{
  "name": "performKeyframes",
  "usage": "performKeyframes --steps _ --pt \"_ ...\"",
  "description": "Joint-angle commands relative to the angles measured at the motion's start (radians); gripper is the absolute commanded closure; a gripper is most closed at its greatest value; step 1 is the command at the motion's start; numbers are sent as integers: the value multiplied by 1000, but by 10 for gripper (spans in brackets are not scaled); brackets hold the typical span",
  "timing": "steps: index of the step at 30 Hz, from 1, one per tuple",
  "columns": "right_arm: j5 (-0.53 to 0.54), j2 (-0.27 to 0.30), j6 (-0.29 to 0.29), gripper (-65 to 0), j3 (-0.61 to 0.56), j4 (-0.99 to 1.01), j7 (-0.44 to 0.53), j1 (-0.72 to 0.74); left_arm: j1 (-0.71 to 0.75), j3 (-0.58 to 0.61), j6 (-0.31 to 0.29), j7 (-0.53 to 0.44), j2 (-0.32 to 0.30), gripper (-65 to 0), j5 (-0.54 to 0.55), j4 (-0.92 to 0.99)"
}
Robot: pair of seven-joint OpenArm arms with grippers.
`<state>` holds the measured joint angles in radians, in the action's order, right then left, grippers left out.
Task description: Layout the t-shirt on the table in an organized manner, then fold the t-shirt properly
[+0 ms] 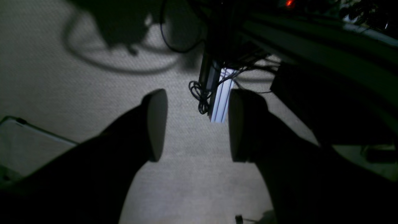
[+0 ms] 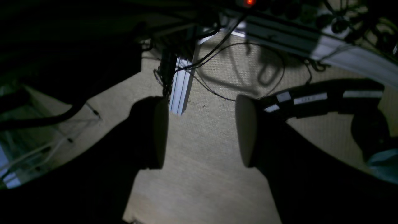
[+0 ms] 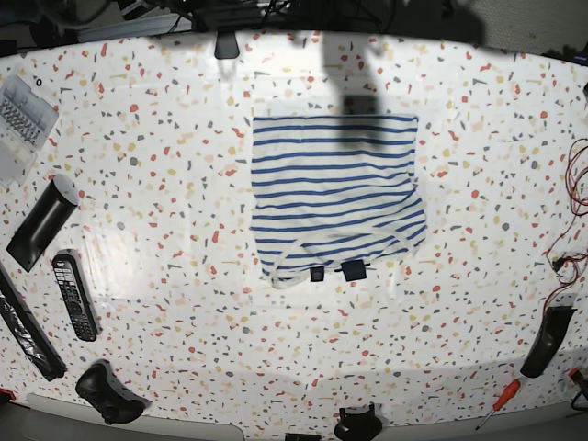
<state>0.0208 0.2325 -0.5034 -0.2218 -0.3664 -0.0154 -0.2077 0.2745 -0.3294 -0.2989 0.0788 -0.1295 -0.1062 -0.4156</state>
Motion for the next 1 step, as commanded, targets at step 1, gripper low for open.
performKeyframes --steps 1 --pt "18 8 -8 -331 -25 -3 9 -3 5 -3 -4 -15 -4 -290 1 -4"
